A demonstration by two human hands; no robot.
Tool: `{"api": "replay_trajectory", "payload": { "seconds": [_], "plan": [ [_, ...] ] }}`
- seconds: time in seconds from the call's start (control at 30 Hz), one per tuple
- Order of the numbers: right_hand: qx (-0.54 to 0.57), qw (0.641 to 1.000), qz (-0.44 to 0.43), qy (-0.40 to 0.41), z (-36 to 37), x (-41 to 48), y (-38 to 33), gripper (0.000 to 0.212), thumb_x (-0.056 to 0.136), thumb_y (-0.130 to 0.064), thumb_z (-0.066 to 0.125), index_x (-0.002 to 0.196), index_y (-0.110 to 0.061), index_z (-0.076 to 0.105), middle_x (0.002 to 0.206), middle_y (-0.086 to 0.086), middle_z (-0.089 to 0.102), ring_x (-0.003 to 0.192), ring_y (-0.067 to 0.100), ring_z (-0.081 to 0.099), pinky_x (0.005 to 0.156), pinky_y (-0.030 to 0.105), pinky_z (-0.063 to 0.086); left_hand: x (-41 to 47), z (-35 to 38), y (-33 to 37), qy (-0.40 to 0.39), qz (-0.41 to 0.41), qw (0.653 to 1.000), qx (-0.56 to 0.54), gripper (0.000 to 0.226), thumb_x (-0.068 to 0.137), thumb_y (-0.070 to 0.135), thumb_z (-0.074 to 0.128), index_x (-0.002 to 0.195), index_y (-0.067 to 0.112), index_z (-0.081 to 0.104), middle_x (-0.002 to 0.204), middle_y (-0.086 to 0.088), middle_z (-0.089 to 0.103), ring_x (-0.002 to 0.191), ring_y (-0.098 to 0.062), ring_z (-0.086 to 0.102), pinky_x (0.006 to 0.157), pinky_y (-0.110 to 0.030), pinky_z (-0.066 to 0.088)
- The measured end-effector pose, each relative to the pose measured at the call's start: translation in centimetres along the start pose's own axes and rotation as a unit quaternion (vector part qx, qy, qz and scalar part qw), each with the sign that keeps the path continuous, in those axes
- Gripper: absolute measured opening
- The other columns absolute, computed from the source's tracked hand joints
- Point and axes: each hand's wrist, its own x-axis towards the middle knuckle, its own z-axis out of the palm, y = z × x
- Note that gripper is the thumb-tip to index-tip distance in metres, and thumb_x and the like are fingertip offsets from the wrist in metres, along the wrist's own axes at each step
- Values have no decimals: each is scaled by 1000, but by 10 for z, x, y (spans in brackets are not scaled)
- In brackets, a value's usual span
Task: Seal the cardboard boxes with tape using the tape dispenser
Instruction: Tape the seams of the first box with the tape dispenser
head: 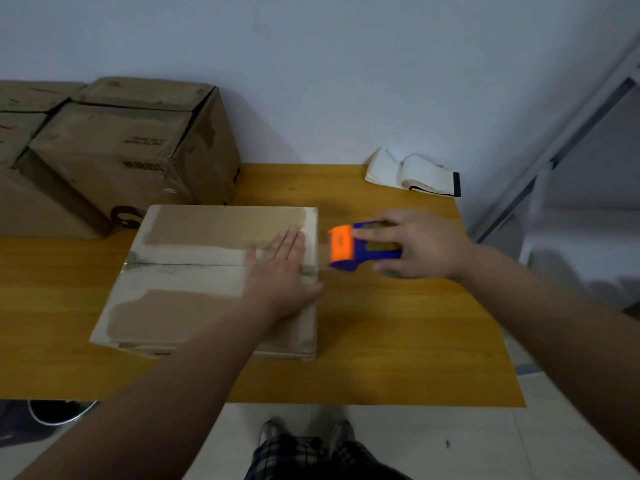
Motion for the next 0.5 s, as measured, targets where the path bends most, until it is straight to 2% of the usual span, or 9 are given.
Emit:
{"api": "replay_trajectory", "payload": {
  "seconds": [0.13, 0.23, 0.37, 0.5],
  "plan": [
    [-20, 999, 37, 16, 2, -35, 25, 62, 82, -50, 64, 139, -38, 43, 131, 5, 50, 112, 24, 49, 87, 40, 44, 4, -3, 5, -17, -20, 999, 39, 94, 80, 67, 34, 149, 22, -11, 158, -2, -13, 144, -18, -11, 110, -56, -11],
    [-77, 997, 16, -13, 10, -29, 18, 60, 86, -54, 55, 142, -42, 36, 135, 1, 45, 117, 21, 46, 92, 36, 39, 3, 0, 16, -14, -15, 998, 62, 82, 88, 60, 31, 143, 34, -23, 156, -12, -15, 143, -30, -12, 109, -59, -14],
    [-110, 993, 21, -26, 15, -23, 17, 60, 88, -58, 48, 143, -46, 29, 136, -3, 42, 114, 18, 44, 91, 31, 33, 3, 0, 17, -27, -25, 998, 43, 66, 92, 60, 20, 144, 41, -18, 155, -10, -20, 142, -31, -16, 107, -59, -14],
    [-127, 989, 27, -67, 16, -7, 0, 56, 89, -55, 49, 141, -46, 31, 129, 0, 45, 110, 22, 47, 88, 35, 34, 2, 4, 15, -20, -25, 998, 47, 65, 92, 61, 18, 144, 42, -16, 155, -8, -21, 142, -29, -17, 106, -58, -16]
  ]
}}
